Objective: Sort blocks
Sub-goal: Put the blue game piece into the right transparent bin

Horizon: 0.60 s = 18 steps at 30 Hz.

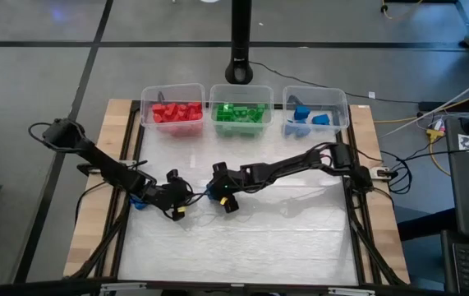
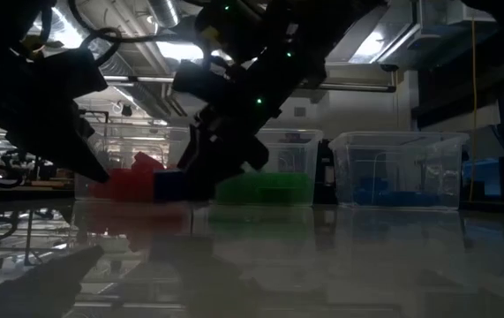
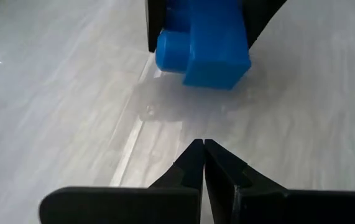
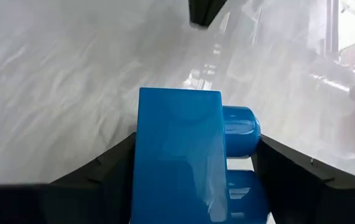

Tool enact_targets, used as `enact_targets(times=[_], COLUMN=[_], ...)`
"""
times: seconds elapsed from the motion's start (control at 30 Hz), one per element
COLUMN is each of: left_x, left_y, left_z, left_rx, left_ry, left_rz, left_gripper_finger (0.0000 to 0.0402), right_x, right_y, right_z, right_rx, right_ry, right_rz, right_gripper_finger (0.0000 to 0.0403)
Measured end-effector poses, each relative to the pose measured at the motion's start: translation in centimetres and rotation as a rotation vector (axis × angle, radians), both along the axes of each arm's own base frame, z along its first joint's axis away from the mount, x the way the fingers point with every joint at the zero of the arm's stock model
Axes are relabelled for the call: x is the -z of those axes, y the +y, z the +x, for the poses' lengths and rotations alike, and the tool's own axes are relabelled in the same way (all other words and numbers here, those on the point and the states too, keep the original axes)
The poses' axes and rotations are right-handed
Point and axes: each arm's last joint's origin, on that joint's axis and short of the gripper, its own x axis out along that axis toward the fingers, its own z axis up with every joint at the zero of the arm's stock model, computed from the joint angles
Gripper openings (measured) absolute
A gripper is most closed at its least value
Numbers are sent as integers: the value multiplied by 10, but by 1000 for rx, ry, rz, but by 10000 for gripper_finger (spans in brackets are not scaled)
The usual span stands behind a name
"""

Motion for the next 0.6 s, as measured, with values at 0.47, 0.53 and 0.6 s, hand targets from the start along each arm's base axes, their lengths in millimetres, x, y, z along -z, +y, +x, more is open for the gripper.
enact_targets(times=[0.47, 0.53, 0.6], left_x=[0, 0, 0], left_y=[0, 0, 0], left_z=[0, 0, 0], left_rx=[-2, -2, -2], left_ry=[-4, -2, -2], left_rz=[-1, 0, 0], left_gripper_finger=[4, 4, 4], right_x=[-51, -58, -64], right_y=[-6, -7, -9], right_z=[-20, -25, -30], right_rx=[73, 88, 107], right_ry=[12, 30, 41], right_rz=[-125, -156, -179], right_gripper_finger=[271, 271, 271])
